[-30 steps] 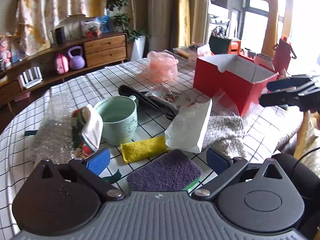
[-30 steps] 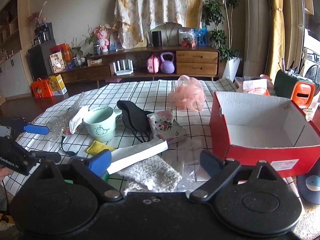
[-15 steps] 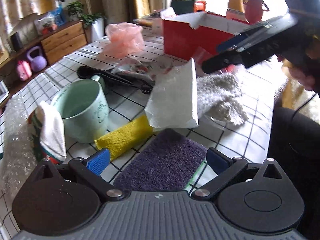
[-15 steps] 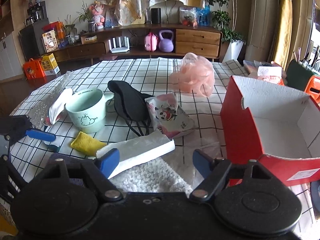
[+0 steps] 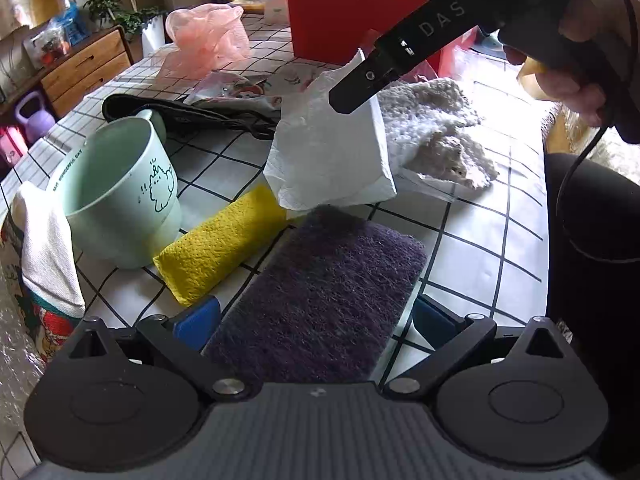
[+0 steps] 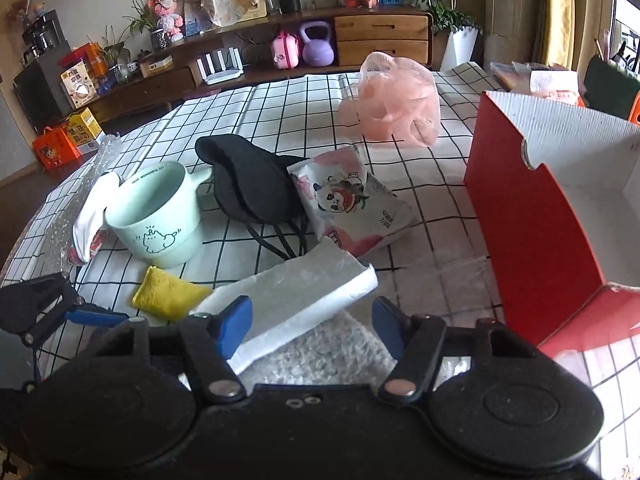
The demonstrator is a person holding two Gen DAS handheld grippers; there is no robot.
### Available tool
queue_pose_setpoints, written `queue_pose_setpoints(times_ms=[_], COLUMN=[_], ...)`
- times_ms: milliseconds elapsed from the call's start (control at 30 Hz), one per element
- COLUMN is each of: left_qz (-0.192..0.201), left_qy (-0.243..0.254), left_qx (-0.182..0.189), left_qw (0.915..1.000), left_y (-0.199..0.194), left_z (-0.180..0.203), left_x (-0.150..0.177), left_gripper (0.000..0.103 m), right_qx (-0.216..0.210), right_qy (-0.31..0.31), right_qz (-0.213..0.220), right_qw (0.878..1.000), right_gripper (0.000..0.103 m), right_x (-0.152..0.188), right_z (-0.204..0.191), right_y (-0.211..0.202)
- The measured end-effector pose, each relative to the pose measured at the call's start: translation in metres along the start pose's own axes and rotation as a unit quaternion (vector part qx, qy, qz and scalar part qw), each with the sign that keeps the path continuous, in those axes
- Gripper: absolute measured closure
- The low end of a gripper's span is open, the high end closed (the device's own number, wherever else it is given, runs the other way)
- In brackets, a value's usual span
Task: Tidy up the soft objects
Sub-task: 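Lower the left gripper onto the purple scouring pad and close it, then lift the purple pad with the left gripper while the right gripper carries the paper towel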
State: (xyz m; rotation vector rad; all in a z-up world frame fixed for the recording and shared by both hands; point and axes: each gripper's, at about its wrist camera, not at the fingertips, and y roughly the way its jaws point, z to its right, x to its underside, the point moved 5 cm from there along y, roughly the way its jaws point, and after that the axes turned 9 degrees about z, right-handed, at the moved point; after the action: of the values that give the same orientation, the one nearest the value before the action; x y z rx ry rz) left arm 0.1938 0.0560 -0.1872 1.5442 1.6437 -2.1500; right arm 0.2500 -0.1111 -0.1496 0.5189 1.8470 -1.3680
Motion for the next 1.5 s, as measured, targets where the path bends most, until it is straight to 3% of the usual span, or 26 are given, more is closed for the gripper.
queue_pose_setpoints(times_ms=[533, 833, 1067, 1233, 1500], left_qz=[0.018, 0.041, 0.067, 0.085, 0.12], left_qy=[-0.075, -0.142, -0.162, -0.168, -0.176], left_qx=[-0.045, -0.081, -0.115, -0.139, -0.142], left_qw=[0.996, 0.9857, 0.9777, 0.9723, 0.9665], left_y=[-0.006, -0.032, -0.067, -0.089, -0.114], left_z=[-0.004, -0.004, 0.01, 0.022, 0.048], left_x=[-0.002, -0.017, -0.042, -0.066, -0.119], left_gripper=[0.007, 0.008, 0.008, 0.007, 0.007], right_qx=[-0.017, -0.045, -0.069, -0.08, -0.088], right_qy=[0.052, 0.051, 0.056, 0.058, 0.049], right_qz=[0.02, 0.06, 0.094, 0.117, 0.155], right_qw=[0.998, 0.996, 0.992, 0.988, 0.983], right_gripper=[0.098, 0.102, 0.102, 0.102, 0.102], right_x=[-0.003, -0.014, -0.027, -0.036, -0.052], right_z=[0.007, 0.004, 0.011, 0.02, 0.04], right_y=[-0.003, -0.037, -0.082, -0.115, -0.16])
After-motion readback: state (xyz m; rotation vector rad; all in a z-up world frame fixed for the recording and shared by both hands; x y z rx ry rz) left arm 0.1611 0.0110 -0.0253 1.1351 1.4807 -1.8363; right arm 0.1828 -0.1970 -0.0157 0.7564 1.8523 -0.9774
